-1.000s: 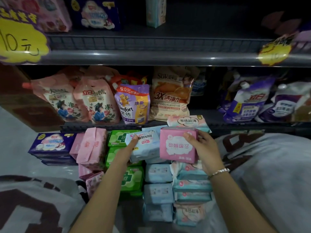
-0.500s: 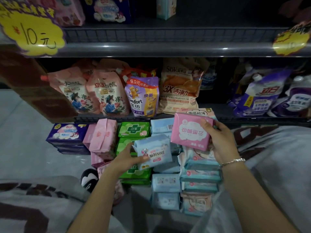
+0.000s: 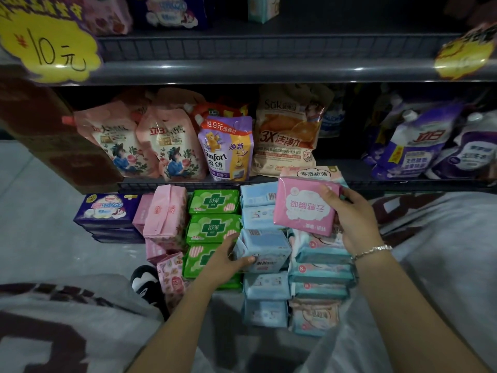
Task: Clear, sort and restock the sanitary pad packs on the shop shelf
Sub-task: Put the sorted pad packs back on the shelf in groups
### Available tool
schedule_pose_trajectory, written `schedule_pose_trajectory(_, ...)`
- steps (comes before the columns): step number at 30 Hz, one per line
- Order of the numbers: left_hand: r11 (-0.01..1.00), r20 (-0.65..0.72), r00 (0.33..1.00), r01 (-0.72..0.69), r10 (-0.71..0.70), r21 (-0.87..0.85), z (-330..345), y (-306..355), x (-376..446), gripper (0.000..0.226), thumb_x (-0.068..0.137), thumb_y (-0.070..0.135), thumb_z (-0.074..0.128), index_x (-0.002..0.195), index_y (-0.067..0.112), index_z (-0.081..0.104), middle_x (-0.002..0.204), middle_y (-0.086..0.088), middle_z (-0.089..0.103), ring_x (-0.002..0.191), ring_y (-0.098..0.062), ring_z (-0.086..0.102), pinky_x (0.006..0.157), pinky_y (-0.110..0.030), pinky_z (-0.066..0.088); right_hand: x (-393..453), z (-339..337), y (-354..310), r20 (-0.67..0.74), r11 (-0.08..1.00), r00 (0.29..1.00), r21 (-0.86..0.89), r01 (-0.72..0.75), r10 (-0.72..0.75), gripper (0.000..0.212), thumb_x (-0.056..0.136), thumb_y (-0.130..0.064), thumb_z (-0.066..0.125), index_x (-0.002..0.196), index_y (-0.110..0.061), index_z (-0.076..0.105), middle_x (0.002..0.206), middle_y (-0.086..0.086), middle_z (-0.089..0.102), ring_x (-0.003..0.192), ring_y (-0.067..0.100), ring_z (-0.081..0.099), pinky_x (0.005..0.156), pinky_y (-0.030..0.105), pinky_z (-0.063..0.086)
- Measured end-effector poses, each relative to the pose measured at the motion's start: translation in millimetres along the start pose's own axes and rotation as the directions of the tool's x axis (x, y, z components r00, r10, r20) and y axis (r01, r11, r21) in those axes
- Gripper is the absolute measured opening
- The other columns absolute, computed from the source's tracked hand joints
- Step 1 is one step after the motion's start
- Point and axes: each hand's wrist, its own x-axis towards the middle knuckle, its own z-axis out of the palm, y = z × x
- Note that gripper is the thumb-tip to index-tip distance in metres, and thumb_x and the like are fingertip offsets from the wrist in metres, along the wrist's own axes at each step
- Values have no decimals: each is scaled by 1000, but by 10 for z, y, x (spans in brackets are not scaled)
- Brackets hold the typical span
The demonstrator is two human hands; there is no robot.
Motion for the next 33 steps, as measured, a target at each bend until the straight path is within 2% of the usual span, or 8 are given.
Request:
schedule_pose_trajectory(4,993,-40,999,11,-6,116,32,95,-19,82,77,61,68,145,31,36,141,3,48,121,-21,54,97,-38,50,6,13,25,0,1000,1000,-12,-3,3,44,79,-26,77,118,-10,62,98,2,72,83,15,69,51,23,53)
schedule_pose_trajectory(7,995,-66,996,68,-63,68,92,141,-11,64,91,49,58,147,28,34,126,5,46,115,-20,54,88,-27,46,4,28,44,4,1000,1000,-12,-11,11,43,79,-26,77,116,-11,62,98,2,72,83,15,69,51,24,52)
schedule_pose_trajectory(13,977,-119,985,100,-124,-186,156,121,13,54,93,24,62,143,24,40,129,-4,53,88,-8,58,69,-24,50,0,27,38,9,1000,1000,2,-8,8,43,79,-25,76,117,-9,62,96,1,72,82,14,69,51,23,52)
schedule_pose_trajectory(17,958,-109,987,81,-115,-275,165,118,41,47,95,12,58,139,19,44,123,2,55,87,-3,56,60,-16,48,1,12,38,9,1000,1000,16,-9,9,40,81,-22,75,117,-9,62,94,1,72,78,13,69,47,22,52)
schedule_pose_trajectory(21,946,-138,981,87,-136,-313,199,85,127,44,95,8,57,138,14,48,127,-5,59,105,-20,61,80,-29,56,15,2,57,10,1000,1000,9,-17,17,38,82,-23,74,116,-12,61,95,1,71,78,13,68,46,21,51)
schedule_pose_trajectory(25,957,-169,975,97,-147,-274,265,85,173,46,96,10,55,141,16,46,132,-12,57,113,-26,59,99,-47,49,45,-14,100,-2,999,999,28,-42,42,40,82,-22,74,118,-11,60,101,4,70,82,14,68,47,21,52)
schedule_pose_trajectory(29,967,-189,970,104,-150,-235,295,115,189,45,98,11,51,143,16,45,133,-11,57,112,-25,59,100,-45,48,79,-26,157,3,996,998,56,-69,69,37,83,-21,72,117,-12,61,102,4,70,80,12,68,50,22,54)
schedule_pose_trajectory(33,983,-226,965,100,-134,-155,300,109,210,42,100,15,51,142,14,47,135,-6,56,109,-19,56,89,-27,44,112,-56,221,23,995,996,59,-83,82,41,78,-32,73,116,-18,62,101,0,71,83,12,68,53,25,54)
